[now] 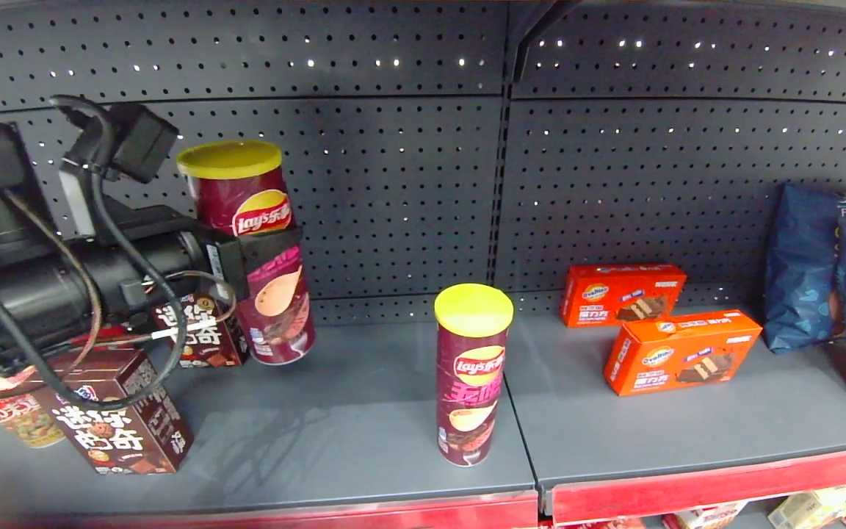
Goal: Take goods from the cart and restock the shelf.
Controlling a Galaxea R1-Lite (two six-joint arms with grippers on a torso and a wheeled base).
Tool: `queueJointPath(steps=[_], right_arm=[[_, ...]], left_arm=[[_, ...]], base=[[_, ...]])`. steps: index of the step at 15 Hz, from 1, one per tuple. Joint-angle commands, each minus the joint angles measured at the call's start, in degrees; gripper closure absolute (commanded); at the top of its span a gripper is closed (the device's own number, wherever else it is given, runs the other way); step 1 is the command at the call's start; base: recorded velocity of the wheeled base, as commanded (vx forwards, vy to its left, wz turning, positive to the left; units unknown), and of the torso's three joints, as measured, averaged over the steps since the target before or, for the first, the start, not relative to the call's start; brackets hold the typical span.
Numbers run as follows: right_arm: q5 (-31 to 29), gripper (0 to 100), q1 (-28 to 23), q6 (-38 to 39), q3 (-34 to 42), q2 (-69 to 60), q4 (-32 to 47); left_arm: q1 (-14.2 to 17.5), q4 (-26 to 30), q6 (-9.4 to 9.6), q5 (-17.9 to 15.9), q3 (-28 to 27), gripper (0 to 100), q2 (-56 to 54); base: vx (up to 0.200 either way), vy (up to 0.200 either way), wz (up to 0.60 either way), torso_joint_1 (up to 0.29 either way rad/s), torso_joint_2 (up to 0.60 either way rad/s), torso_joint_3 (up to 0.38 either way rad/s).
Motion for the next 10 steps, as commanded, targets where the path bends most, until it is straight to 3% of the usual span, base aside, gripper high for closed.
queueJointPath(steps=[1, 4, 6, 10], right_arm=[[0.01, 0, -1.42, -0.02, 0.05, -3.80, 3.00], [0.18, 0, -1.60, 0.16, -0.30, -8.90, 8.19], [0.71, 0, -1.60, 0.95, -0.48, -8.90, 8.27], [2.38, 0, -1.77, 1.74, 0.05, -9.07, 7.92]], left_arm=[[-2.12, -1.80, -1.93, 0.18, -3.19, 100, 8.18], [-4.23, -7.69, -2.20, -0.70, -4.16, 100, 13.54], [-4.58, -10.42, -2.28, -3.24, -4.25, 100, 16.00], [-4.58, -14.46, -4.83, -6.50, -6.53, 100, 21.36]], base=[[0.000, 0.000, 0.00, 0.000, 0.00, 0.000], [0.000, 0.000, 0.00, 0.000, 0.00, 0.000], [0.000, 0.000, 0.00, 0.000, 0.00, 0.000], [0.000, 0.000, 0.00, 0.000, 0.00, 0.000]])
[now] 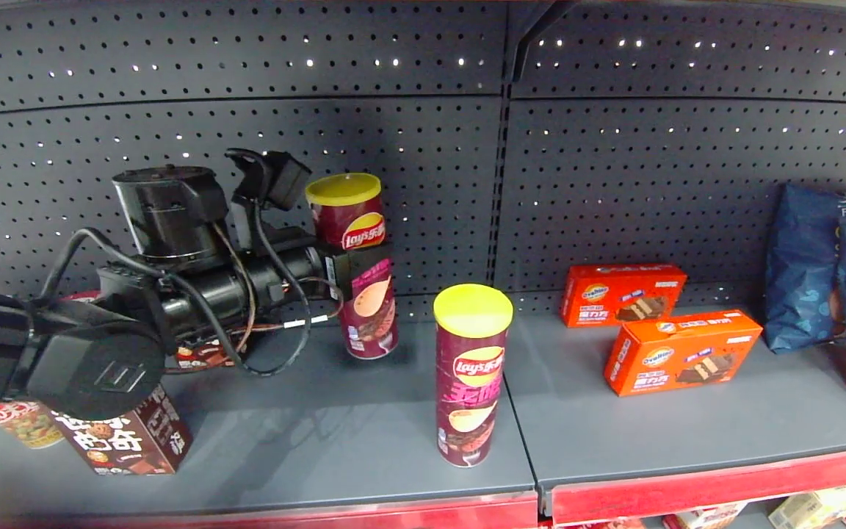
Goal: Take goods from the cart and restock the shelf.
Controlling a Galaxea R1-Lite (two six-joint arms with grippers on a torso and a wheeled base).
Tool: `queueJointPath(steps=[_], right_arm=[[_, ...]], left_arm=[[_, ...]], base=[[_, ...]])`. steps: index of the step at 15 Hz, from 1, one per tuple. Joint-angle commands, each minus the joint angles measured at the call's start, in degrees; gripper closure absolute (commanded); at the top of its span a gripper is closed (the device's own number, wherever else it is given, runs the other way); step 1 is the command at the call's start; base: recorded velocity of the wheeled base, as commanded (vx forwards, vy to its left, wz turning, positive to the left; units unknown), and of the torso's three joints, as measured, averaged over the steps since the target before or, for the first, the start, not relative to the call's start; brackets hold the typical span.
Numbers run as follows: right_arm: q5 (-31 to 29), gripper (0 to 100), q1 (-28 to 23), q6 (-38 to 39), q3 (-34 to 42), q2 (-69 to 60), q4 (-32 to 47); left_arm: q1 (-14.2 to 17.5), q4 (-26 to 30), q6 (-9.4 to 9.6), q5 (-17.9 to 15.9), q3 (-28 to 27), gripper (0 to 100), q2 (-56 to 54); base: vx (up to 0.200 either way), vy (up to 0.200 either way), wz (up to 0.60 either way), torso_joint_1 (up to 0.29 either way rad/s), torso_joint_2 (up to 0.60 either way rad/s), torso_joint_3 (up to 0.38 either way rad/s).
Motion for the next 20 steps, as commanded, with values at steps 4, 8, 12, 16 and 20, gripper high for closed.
queueJointPath(steps=[4, 8, 12, 16, 20], right_arm=[[0.08, 0, -1.07, -0.24, 0.29, -2.80, 0.74], [-0.01, 0, -1.51, -0.41, 0.73, -3.68, 1.09], [-0.19, 0, -1.51, -0.41, 0.64, -3.68, 1.18], [-0.19, 0, -1.51, -0.50, 0.99, -3.68, 1.18], [-0.27, 0, -1.51, -0.59, 1.34, -3.68, 1.18]], left_arm=[[0.01, -1.37, -1.31, -2.40, -5.06, 100, 7.69], [0.01, -1.81, 0.36, -2.49, -5.85, 100, 9.71], [-0.43, -1.10, 0.36, -2.14, -5.67, 100, 9.71], [-0.69, -1.81, 0.36, -1.70, -7.34, 100, 12.52], [-0.78, -1.19, 0.27, -2.14, -11.30, 100, 14.46]], base=[[0.000, 0.000, 0.00, 0.000, 0.00, 0.000], [0.000, 0.000, 0.00, 0.000, 0.00, 0.000], [0.000, 0.000, 0.00, 0.000, 0.00, 0.000], [0.000, 0.000, 0.00, 0.000, 0.00, 0.000], [0.000, 0.000, 0.00, 0.000, 0.00, 0.000]])
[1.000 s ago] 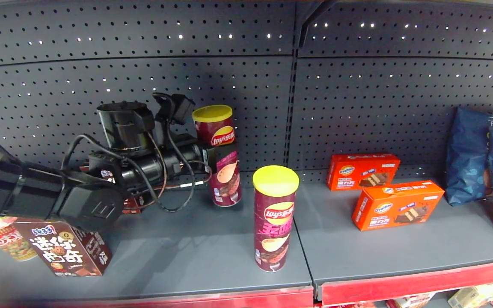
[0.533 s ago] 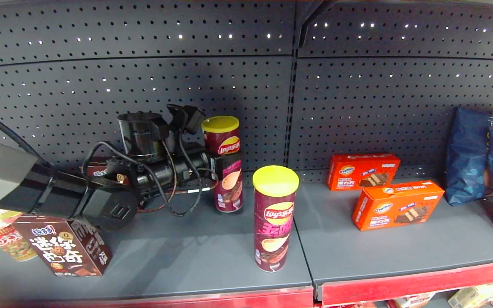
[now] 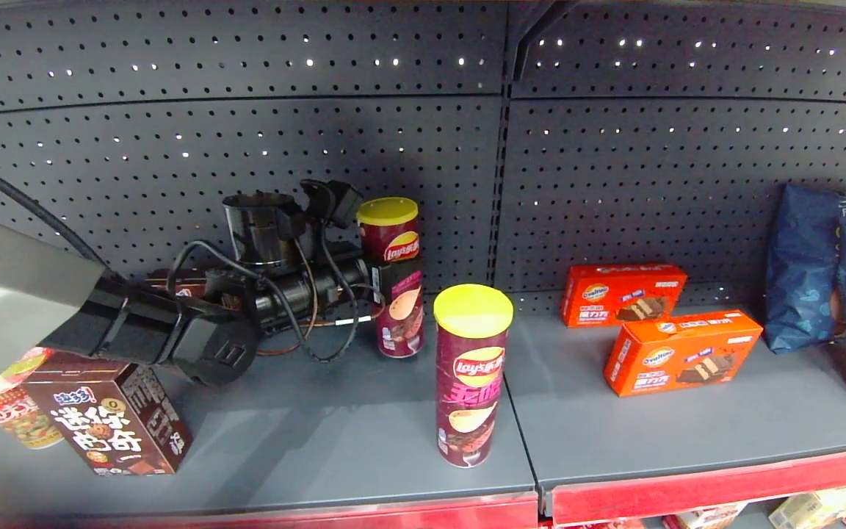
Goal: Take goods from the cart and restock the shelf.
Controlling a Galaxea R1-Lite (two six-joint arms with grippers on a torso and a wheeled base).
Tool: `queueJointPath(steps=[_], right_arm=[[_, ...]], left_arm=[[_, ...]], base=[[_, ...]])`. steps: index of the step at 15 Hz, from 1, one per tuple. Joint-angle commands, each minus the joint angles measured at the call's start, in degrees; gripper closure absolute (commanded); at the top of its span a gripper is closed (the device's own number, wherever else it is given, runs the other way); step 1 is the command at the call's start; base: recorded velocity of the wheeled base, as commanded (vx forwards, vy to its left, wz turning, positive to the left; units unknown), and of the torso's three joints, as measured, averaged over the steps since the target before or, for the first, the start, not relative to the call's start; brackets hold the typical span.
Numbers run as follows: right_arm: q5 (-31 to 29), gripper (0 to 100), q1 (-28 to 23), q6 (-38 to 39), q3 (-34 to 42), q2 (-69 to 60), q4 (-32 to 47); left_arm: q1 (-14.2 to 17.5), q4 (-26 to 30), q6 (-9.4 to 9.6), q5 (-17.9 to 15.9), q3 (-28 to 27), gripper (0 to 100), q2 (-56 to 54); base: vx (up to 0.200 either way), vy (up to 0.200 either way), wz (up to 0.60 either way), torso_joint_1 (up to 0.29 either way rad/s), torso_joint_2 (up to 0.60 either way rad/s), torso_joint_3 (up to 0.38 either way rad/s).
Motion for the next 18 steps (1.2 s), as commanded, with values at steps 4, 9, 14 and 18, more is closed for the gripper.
queueJointPath(steps=[4, 9, 14, 18], right_arm=[[-0.02, 0, 0.00, -0.04, 0.49, 0.09, 0.00], [0.16, 0, 0.00, -0.04, 0.49, 0.09, 0.00], [0.25, 0, 0.00, -0.04, 0.49, 0.09, 0.00], [0.25, 0, 0.00, -0.04, 0.49, 0.09, 0.00]], left_arm=[[-0.83, 0.10, 0.05, -0.32, -5.11, 100, 5.27], [-1.09, -0.16, 0.14, -0.41, -5.63, 100, 7.21], [-1.00, -0.25, 2.25, -1.55, -8.45, 100, 9.14], [-1.18, 0.02, 2.25, -1.64, -10.38, 100, 10.11]], base=[[0.000, 0.000, 0.00, 0.000, 0.00, 0.000], [0.000, 0.000, 0.00, 0.000, 0.00, 0.000], [0.000, 0.000, 0.00, 0.000, 0.00, 0.000], [0.000, 0.000, 0.00, 0.000, 0.00, 0.000]])
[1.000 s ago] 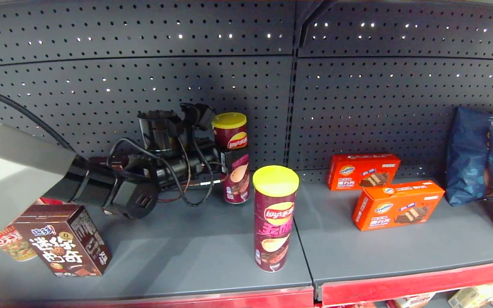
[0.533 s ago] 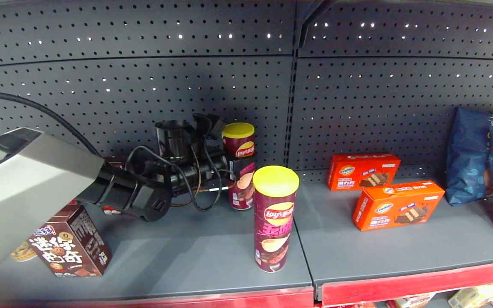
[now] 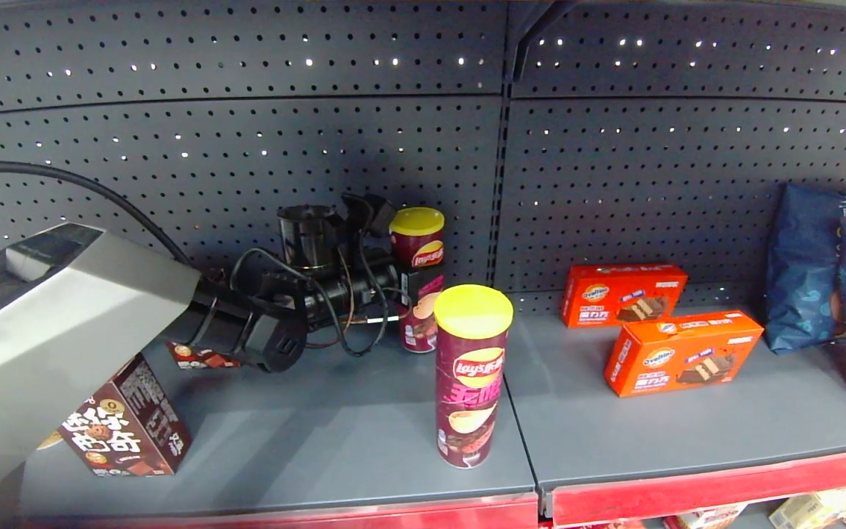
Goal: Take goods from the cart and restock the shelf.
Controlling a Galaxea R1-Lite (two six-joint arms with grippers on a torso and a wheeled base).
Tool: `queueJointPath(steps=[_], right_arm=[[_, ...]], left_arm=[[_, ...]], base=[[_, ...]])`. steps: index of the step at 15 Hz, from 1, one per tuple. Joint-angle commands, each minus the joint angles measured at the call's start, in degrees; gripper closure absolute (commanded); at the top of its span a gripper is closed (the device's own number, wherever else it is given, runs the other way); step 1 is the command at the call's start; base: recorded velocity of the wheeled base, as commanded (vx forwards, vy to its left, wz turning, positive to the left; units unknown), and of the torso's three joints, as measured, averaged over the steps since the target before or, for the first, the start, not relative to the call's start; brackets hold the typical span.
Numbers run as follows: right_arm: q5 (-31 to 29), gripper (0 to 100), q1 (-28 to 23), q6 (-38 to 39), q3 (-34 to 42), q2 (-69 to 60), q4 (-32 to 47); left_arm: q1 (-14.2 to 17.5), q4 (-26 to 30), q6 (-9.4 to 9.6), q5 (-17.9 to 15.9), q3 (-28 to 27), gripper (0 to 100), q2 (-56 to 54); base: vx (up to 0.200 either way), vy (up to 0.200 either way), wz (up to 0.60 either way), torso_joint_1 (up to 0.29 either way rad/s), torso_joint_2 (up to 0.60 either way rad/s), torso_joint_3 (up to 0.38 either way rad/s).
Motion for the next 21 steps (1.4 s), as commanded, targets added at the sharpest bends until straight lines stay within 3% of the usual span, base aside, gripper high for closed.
queueJointPath(steps=[1, 4, 8, 9, 14, 21], right_arm=[[-0.01, 0, 0.00, -0.02, -0.01, 0.09, 0.01], [-0.01, 0, 0.00, -0.02, -0.01, 0.09, 0.01], [-0.10, 0, 0.00, -0.02, -0.01, 0.09, 0.01], [-0.01, 0, 0.00, -0.02, -0.01, 0.09, 0.01], [0.08, 0, 0.00, -0.02, -0.01, 0.09, 0.01], [0.17, 0, 0.00, -0.02, -0.01, 0.09, -0.08]], left_arm=[[-0.45, 0.02, -0.04, -0.02, -0.30, 100, 0.45], [-0.89, -0.34, 0.04, 0.07, -0.03, 100, 0.71], [-0.89, -0.25, 1.63, 0.16, 0.40, 100, 1.06], [-0.97, -0.25, 1.89, 0.25, 0.49, 0, 1.06], [-0.89, -0.77, 2.86, 0.51, 4.10, 0, -0.78], [-0.36, -1.04, 3.21, 2.09, 13.85, 0, -10.10]], base=[[0.000, 0.000, 0.00, 0.000, 0.00, 0.000], [0.000, 0.000, 0.00, 0.000, 0.00, 0.000], [0.000, 0.000, 0.00, 0.000, 0.00, 0.000], [0.000, 0.000, 0.00, 0.000, 0.00, 0.000], [0.000, 0.000, 0.00, 0.000, 0.00, 0.000], [0.000, 0.000, 0.00, 0.000, 0.00, 0.000]])
